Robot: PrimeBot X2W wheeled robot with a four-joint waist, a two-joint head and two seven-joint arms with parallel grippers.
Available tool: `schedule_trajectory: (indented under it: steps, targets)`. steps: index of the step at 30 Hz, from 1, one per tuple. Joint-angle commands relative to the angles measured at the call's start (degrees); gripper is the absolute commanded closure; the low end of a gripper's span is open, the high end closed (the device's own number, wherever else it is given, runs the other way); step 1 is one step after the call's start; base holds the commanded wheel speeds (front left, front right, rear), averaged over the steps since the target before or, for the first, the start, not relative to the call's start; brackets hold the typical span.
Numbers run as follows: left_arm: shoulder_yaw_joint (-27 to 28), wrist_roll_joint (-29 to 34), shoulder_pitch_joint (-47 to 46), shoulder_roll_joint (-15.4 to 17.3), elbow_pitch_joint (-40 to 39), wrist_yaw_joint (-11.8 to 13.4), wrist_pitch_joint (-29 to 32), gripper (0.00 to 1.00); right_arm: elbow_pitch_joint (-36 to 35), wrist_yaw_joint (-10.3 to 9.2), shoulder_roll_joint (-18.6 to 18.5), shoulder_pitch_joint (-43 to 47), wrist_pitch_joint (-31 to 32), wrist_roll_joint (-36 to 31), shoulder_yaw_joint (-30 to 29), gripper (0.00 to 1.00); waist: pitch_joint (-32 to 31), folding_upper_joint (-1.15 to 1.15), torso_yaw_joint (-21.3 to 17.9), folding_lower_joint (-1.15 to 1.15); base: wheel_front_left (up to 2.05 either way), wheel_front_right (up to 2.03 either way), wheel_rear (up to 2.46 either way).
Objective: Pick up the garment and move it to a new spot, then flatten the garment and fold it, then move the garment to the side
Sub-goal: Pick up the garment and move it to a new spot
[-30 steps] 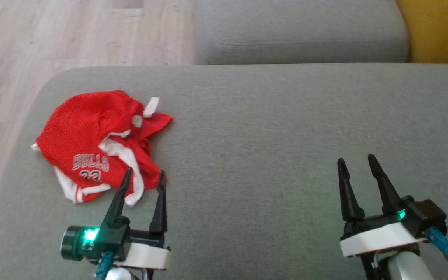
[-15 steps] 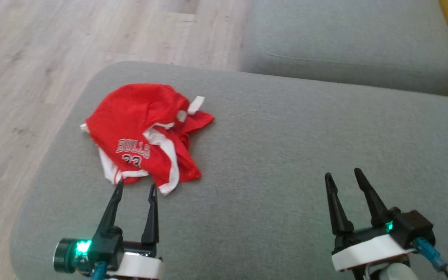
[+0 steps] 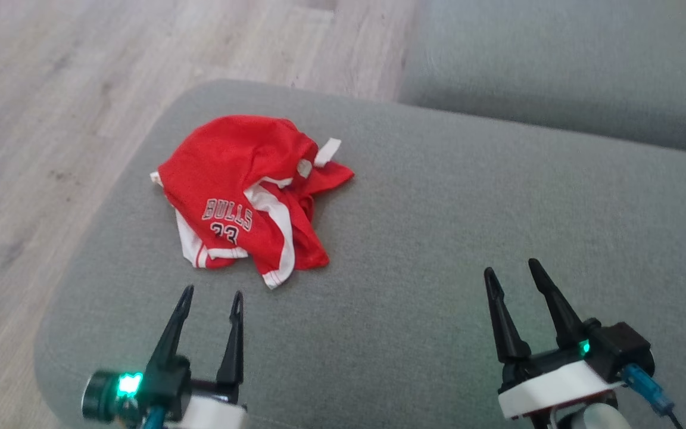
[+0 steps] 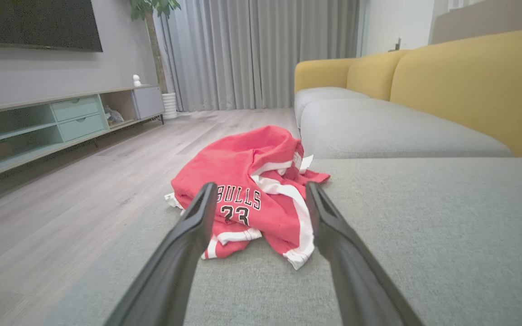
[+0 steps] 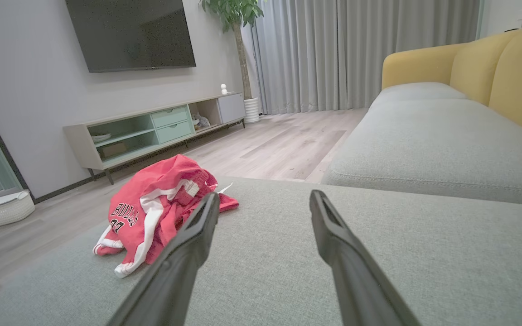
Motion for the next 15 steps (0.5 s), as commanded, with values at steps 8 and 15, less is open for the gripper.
schedule_trajectory:
  steps: [8,15]
  targets:
    - [-1.3,3.1,-19.8,4.7,8.2,-7.0,0.4,0.00,-2.3,-0.04,-0.4,-5.4,-0.6,-2.5,1.3,0.00,7.0,0.00,-5.2,0.00,0.00,0.00,0.00]
    - [-3.3,3.7,-36.2,8.5,22.5,-9.5,4.8,0.00,-2.7,-0.04,-0.4,-7.7,-0.6,-2.7,1.6,0.00,11.6,0.00,-9.6,0.00,0.00,0.00,0.00]
